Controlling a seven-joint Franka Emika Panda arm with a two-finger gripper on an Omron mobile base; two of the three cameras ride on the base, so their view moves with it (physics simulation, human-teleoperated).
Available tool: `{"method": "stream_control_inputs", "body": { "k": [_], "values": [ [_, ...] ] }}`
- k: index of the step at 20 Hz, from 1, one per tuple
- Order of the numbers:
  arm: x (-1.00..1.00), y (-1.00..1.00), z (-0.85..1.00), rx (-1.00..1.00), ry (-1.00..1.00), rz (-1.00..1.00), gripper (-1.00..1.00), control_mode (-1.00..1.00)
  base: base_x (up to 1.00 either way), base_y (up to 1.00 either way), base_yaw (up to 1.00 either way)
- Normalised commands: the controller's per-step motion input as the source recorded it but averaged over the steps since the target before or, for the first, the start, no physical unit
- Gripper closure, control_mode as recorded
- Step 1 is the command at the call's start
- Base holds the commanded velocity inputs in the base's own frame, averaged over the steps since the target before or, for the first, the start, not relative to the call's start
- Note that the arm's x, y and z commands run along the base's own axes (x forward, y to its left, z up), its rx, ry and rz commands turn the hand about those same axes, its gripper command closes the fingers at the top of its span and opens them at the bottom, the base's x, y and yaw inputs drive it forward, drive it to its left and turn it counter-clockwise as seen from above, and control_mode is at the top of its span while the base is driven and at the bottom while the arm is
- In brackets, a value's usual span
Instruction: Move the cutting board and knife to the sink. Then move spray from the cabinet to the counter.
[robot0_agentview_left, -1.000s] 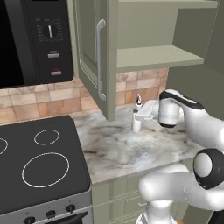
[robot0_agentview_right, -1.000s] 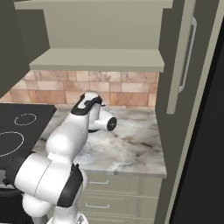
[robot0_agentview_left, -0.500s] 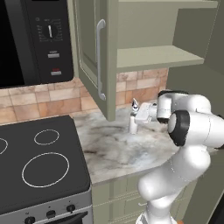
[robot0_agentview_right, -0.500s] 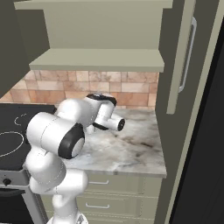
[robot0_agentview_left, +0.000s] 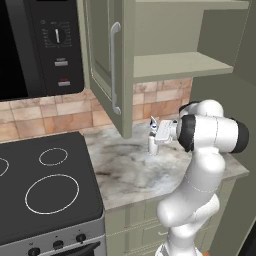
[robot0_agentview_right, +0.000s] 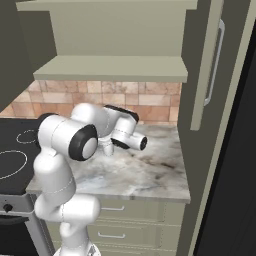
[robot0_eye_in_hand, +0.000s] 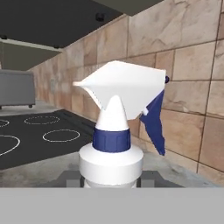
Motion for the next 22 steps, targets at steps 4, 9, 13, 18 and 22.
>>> {"method": "stream_control_inputs", "body": {
  "k": [4, 9, 13, 18, 22],
  "values": [
    [0.16, 0.0, -0.25, -0.01, 0.0, 0.01, 1.0, -1.0, 0.0, 0.0, 0.0],
    [0.17, 0.0, -0.29, 0.0, 0.0, 0.02, 1.0, -1.0, 0.0, 0.0, 0.0],
    [0.0, 0.0, -0.26, 0.0, 0.0, 0.01, 1.0, -1.0, 0.0, 0.0, 0.0],
    [-0.25, 0.0, -0.06, 0.0, 0.0, 0.0, 1.0, -1.0, 0.0, 0.0, 0.0],
    [-0.16, 0.0, 0.0, 0.0, 0.0, 0.0, -1.0, -1.0, 0.0, 0.0, 0.0]
  ]
}}
